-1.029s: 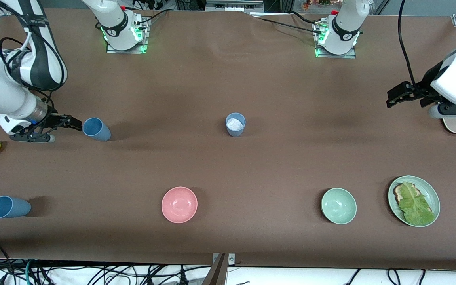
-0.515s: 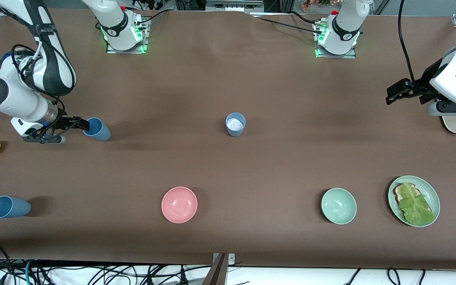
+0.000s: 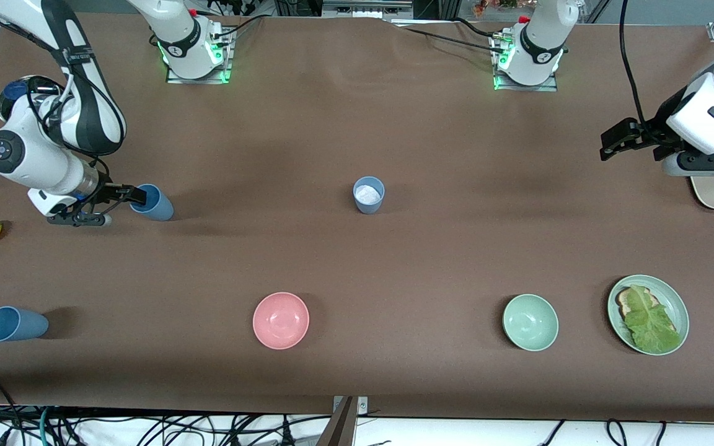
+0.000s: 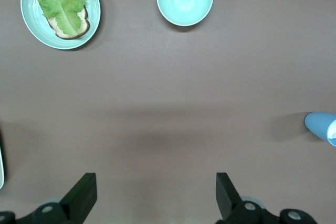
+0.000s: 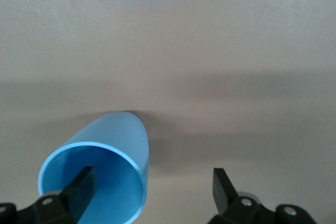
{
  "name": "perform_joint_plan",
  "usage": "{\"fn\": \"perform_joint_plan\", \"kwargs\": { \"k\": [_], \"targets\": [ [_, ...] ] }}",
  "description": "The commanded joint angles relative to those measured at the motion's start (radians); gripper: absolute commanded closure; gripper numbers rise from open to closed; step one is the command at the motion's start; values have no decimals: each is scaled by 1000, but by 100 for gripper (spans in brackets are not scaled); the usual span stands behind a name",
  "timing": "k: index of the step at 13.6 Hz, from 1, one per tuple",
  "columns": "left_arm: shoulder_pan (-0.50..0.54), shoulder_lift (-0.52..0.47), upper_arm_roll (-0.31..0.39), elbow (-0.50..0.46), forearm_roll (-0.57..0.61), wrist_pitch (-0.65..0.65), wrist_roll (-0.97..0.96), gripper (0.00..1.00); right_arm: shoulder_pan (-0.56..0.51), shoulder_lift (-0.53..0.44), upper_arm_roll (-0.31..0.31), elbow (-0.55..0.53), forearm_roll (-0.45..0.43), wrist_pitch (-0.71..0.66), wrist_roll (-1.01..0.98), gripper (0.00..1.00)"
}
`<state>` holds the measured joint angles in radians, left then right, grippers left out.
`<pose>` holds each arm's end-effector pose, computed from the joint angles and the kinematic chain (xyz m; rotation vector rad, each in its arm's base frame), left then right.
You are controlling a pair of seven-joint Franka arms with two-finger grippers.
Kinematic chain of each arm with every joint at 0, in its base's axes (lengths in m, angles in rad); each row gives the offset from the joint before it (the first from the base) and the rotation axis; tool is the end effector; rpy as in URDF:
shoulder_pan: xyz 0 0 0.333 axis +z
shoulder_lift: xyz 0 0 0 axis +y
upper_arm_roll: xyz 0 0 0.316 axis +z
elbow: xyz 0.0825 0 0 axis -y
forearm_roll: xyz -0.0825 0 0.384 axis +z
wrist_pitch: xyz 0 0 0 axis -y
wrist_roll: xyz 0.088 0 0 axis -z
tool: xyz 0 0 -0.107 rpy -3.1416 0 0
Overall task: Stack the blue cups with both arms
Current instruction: 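Grasp the blue cup beside the yellow lemon with the right gripper, then lift the blue cup with the right gripper toward the placed cup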
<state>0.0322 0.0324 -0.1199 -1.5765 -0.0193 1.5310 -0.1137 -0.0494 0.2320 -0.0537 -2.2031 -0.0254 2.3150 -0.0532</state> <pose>0.5567 -0.0500 0.6006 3.1236 0.0404 -0.1244 0.5366 -0.0561 0.2665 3.1148 -0.0481 -0.1900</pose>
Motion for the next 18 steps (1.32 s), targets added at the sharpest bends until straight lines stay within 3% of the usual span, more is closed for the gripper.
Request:
{"fn": "perform_joint_plan", "kwargs": {
  "k": [1,3,4,6,9,12,14,18],
  "targets": [
    [-3,-2,3,6,-14,-11,-1,0,0,0,2,-10,-2,20,-11,23],
    [-3,-2,3,6,-14,-11,-1,0,0,7,2,-10,-2,29,-10,43],
    [-3,-2,3,3,-14,-14,-1,0,0,9,3,-10,-2,32,-11,59],
    [-3,3,2,4,-14,-11,-1,0,0,9,6,-12,2,29,-13,100],
    [-2,6,3,3,-14,-11,-1,0,2,10,8,-7,4,24,-5,100],
    [-3,4,0,1,-16,-12,11,0,3,3,52,10,9,8,-4,100],
    [-2,6,2,1,-21,-12,11,0,3,-5,113,63,13,-67,65,100],
    [2,12,2,-5,-19,-11,0,0,6,4,291,299,12,-356,320,100]
  ]
}}
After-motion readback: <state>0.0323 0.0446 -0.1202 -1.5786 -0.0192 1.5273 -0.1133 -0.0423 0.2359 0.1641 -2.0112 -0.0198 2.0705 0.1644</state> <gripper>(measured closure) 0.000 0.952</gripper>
